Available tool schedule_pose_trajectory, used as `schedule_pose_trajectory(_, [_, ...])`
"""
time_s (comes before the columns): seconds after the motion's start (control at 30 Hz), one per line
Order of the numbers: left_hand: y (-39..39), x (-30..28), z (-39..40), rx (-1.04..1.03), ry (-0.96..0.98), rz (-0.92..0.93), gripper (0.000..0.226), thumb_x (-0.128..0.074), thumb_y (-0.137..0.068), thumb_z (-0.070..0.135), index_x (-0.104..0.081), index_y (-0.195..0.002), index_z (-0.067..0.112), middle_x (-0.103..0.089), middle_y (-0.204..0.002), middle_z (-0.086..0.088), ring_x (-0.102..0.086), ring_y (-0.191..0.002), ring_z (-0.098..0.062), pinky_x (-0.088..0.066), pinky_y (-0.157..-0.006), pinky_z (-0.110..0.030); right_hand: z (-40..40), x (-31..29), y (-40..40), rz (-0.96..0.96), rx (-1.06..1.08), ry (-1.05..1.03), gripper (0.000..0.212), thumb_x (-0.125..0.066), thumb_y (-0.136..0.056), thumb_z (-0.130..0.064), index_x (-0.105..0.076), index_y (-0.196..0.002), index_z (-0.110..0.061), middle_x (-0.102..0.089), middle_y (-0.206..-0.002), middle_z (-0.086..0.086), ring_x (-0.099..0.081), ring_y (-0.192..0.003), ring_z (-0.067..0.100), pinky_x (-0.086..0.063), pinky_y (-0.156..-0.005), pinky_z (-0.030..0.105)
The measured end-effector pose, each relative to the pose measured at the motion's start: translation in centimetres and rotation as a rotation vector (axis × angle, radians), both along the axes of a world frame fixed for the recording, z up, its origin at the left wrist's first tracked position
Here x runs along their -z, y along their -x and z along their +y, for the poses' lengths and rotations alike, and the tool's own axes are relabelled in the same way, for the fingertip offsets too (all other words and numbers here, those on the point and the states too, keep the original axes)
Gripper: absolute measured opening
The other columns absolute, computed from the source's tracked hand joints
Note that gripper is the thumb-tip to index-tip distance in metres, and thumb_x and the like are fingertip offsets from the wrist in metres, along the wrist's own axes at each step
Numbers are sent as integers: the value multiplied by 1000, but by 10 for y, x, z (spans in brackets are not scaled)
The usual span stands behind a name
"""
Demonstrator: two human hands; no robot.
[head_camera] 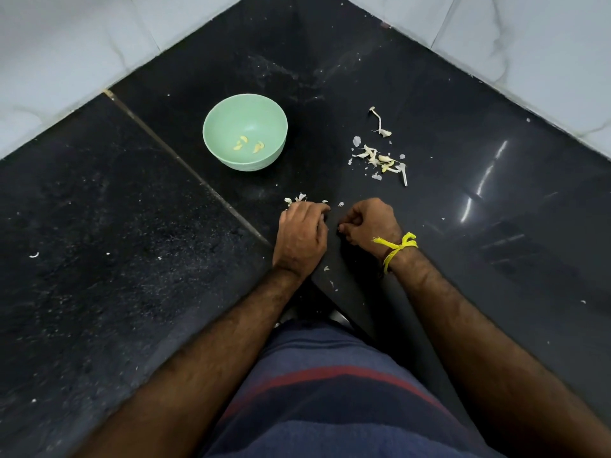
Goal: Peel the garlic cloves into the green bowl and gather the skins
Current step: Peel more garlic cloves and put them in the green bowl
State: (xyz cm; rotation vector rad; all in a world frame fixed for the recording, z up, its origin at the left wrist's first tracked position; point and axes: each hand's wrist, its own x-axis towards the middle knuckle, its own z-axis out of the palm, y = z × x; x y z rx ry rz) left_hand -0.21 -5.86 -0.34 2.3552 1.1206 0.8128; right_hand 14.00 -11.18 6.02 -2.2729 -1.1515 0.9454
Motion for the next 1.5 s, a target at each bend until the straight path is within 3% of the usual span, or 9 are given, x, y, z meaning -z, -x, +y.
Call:
schedule_pose_trajectory(0.1, [0,0,0,0,4,7,21,-55,-89,11,-68,-105,11,-68,-104,-3,-53,-99,-21,-41,-85,-38,4,-2,-2,-9,6,37,24,-76,-83,-9,-65,-66,-23,-71,-73,4,-70,-73,19,-60,-77,36])
schedule_pose_trajectory(0.27, [1,-2,1,5,24,21,22,-52,-90,13,-68,-106,12,-67,-104,-3,-55,-99,-22,-41,-85,-38,6,-4,-2,-13,22,51,20,-75,-83,-11,-67,-67,-19,-70,-72,3,-66,-66,16,-58,-68,29])
schedule_pose_trajectory(0.4, [0,-2,1,1,33,17,24,-50,-90,15,-68,-106,12,-68,-104,-4,-56,-99,-24,-42,-84,-38,7,-4,0,-44,35,53,10,-75,-83,-14,-73,-74,-15,-72,-79,2,-66,-73,14,-53,-68,24])
schedule_pose_trajectory(0.53, [0,-1,1,-7,26,19,24,-49,-90,16,-68,-105,12,-68,-103,-3,-56,-98,-23,-41,-83,-37,9,-4,4,-62,53,66,27,-74,-82,-12,-62,-61,-23,-73,-83,5,-68,-79,19,-53,-71,24])
schedule_pose_trajectory(0.63, [0,-1,1,-11,21,17,23,-50,-90,16,-68,-104,12,-67,-102,-3,-55,-98,-23,-40,-84,-37,9,-6,8,-85,58,77,28,-72,-81,-11,-58,-60,-22,-71,-84,9,-68,-81,24,-54,-71,27])
schedule_pose_trajectory(0.93, [2,-2,0,-7,43,49,22,-51,-91,14,-68,-106,12,-67,-104,-4,-58,-98,-23,-40,-86,-35,15,-10,16,-131,94,164,14,-73,-85,-19,-61,-85,-12,-67,-102,15,-66,-94,32,-49,-69,29])
schedule_pose_trajectory(1.07, [3,0,1,-1,42,68,19,-56,-92,10,-68,-107,12,-67,-104,-4,-57,-98,-24,-40,-85,-35,15,-12,20,-160,62,186,26,-71,-86,-20,-61,-103,-3,-63,-110,20,-64,-98,37,-55,-78,37])
schedule_pose_trajectory(1.37, [3,2,-1,-20,20,59,22,-51,-91,14,-68,-105,12,-68,-103,-5,-58,-99,-26,-38,-85,-36,18,-22,24,-164,69,197,35,-72,-84,-22,-58,-109,-1,-59,-117,22,-61,-104,42,-46,-73,37])
schedule_pose_trajectory(1.5, [3,1,-4,-40,39,54,26,-47,-91,17,-69,-105,13,-68,-104,-5,-58,-101,-27,-37,-86,-36,21,-25,26,-206,20,207,40,-68,-87,-21,-53,-118,0,-55,-124,23,-58,-112,44,-49,-84,42])
